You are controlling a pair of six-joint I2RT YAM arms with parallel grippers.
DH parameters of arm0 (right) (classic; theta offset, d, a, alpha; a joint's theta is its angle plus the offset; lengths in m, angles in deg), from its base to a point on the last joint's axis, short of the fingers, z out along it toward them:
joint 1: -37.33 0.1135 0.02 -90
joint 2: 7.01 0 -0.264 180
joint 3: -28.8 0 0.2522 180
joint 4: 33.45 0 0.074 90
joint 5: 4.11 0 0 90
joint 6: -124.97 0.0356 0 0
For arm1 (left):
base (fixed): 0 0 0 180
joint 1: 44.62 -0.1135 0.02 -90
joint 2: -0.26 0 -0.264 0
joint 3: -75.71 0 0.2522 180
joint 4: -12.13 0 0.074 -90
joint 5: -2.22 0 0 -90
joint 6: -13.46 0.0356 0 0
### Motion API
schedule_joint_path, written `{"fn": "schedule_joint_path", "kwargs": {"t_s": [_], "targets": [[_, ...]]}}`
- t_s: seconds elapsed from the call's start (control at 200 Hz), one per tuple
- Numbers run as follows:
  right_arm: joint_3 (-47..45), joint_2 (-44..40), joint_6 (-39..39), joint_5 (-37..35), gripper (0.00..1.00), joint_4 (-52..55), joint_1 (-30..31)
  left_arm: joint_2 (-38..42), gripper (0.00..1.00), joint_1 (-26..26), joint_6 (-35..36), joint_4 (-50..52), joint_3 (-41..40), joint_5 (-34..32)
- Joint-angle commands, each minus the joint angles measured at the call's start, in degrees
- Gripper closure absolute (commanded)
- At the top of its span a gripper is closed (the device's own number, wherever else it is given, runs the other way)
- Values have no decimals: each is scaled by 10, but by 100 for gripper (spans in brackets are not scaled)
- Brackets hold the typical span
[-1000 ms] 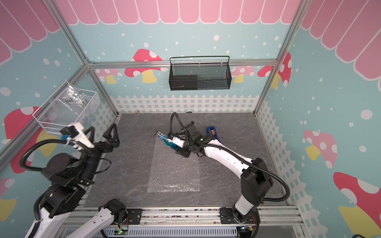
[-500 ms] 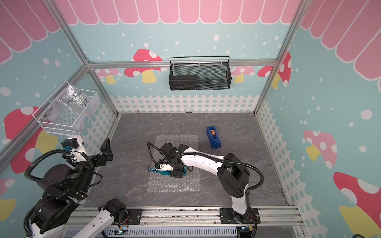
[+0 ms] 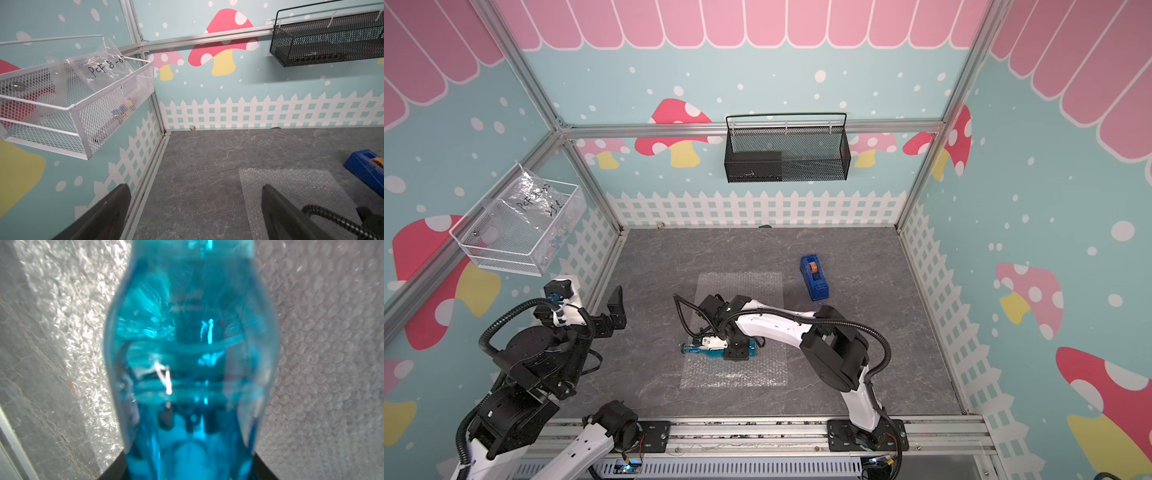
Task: Wrap wine bottles in bubble wrap
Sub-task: Place the wine bottle on the bubble wrap.
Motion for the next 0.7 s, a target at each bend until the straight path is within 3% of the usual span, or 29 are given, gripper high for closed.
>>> {"fn": "schedule_joint_path", "kwargs": {"t_s": [0.0, 0.696], "targets": [[-1, -15, -20, -2, 95, -20, 3, 15, 0, -3, 16, -12, -9, 6], [-60, -34, -53, 2, 96, -113, 1, -1, 0, -3, 15, -13, -10, 7]]}}
